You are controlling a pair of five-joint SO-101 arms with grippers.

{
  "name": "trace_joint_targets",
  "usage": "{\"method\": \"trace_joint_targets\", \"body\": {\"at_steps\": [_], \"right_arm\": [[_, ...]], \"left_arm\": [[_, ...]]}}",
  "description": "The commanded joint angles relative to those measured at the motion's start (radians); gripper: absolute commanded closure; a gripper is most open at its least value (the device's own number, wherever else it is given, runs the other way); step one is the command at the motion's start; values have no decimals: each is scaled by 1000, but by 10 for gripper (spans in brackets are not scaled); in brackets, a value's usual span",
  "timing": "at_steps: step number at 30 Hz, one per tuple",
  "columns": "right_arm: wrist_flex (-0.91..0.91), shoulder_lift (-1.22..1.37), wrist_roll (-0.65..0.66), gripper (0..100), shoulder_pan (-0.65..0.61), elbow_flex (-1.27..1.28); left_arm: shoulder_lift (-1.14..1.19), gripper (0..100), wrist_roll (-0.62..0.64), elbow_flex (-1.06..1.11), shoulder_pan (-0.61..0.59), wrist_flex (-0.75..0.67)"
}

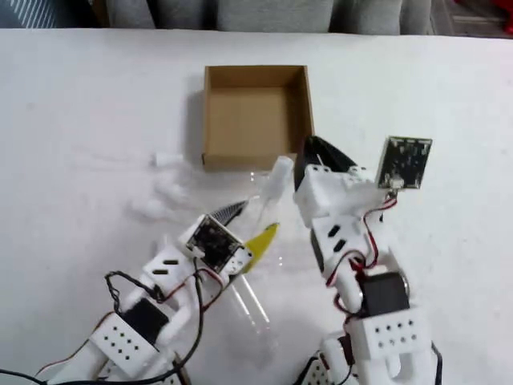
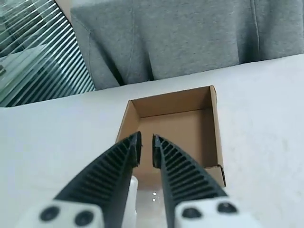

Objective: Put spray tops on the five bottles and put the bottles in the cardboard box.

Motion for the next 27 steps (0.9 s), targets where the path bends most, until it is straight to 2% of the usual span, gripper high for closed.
{"method": "trace_joint_targets", "body": {"at_steps": [1, 8, 16, 23, 27], "right_arm": [[-27, 51, -11, 984, -25, -14], [94, -4, -2, 984, -104, 5], [136, -104, 0, 984, -101, 9], [58, -105, -8, 984, 71, 9], [51, -104, -8, 984, 166, 25]], "left_arm": [[-25, 962, -9, -11, -7, -28], [-25, 962, -9, -11, -10, -29], [-25, 962, -9, -11, -10, -29], [-25, 962, -9, -14, -10, -32], [-25, 962, -3, -12, -33, -103]]}}
